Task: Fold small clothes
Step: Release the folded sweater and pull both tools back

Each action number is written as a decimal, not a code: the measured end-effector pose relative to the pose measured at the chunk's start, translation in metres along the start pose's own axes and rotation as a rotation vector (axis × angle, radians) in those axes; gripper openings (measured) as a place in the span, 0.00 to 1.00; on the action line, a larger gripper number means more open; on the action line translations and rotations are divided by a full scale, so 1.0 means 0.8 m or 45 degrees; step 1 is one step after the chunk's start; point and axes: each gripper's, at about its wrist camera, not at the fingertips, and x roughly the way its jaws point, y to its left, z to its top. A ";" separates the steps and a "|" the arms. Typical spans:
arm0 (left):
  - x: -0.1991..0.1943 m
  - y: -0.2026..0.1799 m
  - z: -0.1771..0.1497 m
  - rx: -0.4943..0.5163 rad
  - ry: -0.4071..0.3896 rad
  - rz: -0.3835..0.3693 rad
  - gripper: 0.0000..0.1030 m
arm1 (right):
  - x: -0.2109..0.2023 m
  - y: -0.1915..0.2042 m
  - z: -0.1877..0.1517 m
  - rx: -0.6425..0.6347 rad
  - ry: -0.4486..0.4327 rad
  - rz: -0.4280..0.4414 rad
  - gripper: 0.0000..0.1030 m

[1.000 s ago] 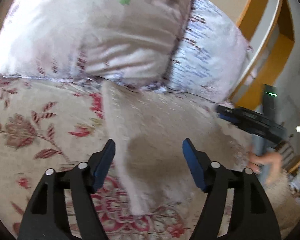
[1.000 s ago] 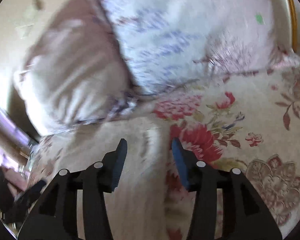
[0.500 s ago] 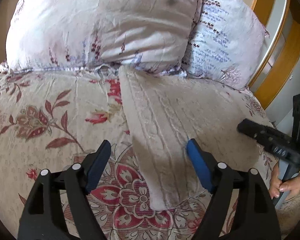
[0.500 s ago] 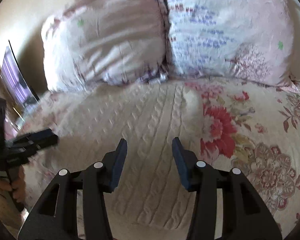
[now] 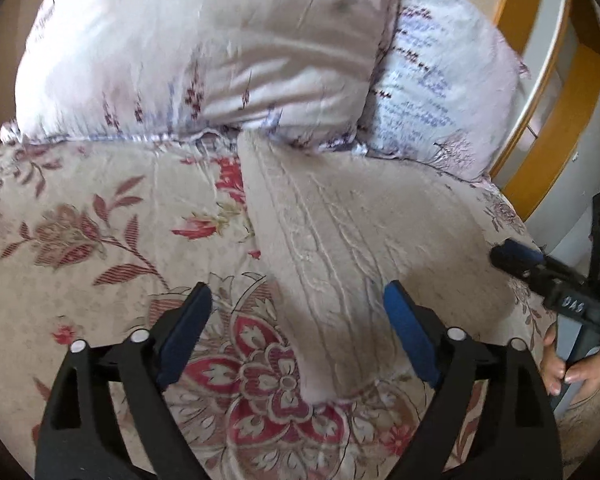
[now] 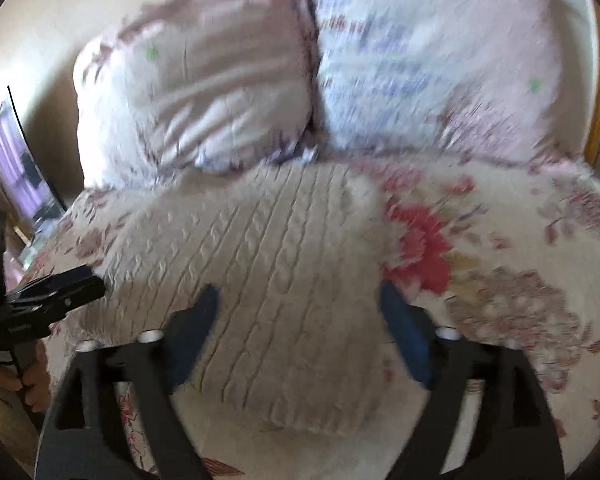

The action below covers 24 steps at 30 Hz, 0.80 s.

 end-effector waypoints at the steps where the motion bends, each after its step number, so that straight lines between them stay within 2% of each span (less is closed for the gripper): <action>1: -0.005 0.000 -0.003 0.001 -0.007 -0.005 0.92 | -0.006 -0.001 -0.001 0.001 -0.019 -0.004 0.88; 5: -0.019 0.002 -0.014 -0.016 -0.020 0.033 0.98 | -0.026 -0.005 -0.006 0.030 -0.064 0.008 0.92; 8: -0.027 0.003 -0.024 -0.029 -0.020 0.050 0.98 | -0.038 -0.003 -0.013 0.013 -0.099 -0.072 0.99; 11: -0.032 0.003 -0.033 -0.036 -0.009 0.080 0.98 | -0.045 0.001 -0.022 -0.006 -0.112 -0.132 0.99; 16: -0.032 -0.006 -0.047 -0.004 0.034 0.148 0.98 | -0.047 0.005 -0.036 0.017 -0.068 -0.150 0.99; 18: -0.029 -0.012 -0.052 0.011 0.066 0.170 0.98 | -0.046 0.006 -0.043 0.041 -0.049 -0.117 0.99; 24: -0.018 -0.025 -0.063 0.031 0.135 0.163 0.98 | -0.033 0.014 -0.062 0.049 0.033 -0.126 0.99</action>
